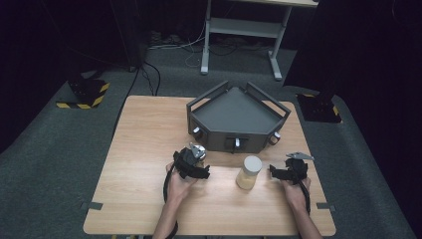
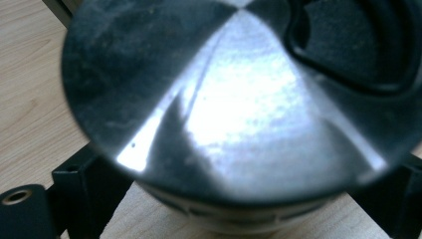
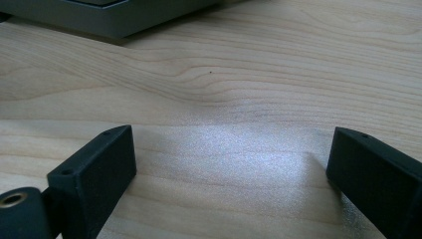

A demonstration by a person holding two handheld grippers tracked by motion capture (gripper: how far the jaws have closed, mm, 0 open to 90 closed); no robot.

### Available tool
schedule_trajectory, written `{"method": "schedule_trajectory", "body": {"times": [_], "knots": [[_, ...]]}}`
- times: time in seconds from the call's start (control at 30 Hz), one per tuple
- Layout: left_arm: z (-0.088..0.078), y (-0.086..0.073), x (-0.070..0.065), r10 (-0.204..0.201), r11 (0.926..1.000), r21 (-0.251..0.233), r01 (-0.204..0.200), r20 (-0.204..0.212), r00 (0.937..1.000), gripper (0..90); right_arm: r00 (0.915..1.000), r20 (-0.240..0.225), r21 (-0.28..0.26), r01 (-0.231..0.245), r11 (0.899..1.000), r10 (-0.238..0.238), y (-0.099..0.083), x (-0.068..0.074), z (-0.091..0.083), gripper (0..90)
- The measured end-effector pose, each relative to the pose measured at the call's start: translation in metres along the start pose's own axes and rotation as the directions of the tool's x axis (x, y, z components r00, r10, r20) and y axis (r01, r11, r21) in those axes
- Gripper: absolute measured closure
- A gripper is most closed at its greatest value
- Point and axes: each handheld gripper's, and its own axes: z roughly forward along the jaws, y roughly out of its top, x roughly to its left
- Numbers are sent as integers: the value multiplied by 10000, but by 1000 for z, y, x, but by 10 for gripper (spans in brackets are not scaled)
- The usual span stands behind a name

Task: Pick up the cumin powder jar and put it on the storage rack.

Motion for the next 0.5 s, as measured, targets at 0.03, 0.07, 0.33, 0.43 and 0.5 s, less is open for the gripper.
{"method": "schedule_trajectory", "body": {"times": [0.03,0.07,0.33,0.43,0.5], "knots": [[0,0,0,-26,10000,-16,26,-8,10000,80,10000,1,-1,2,10000,-2,0,0,0,47],[1,0,-1,-5,10000,-16,5,-15,10000,80,10000,2,2,-1,10000,1,0,0,0,47],[3,4,-7,87,9999,117,-83,-342,9994,104,10000,0,1,2,10000,-2,0,0,0,47],[4,3,-8,45,10000,88,-42,-381,9993,121,10000,-2,3,2,10000,-2,0,0,0,47],[6,3,-9,16,9999,103,-12,-393,9992,131,10000,-1,2,2,10000,-2,0,0,0,47]]}}
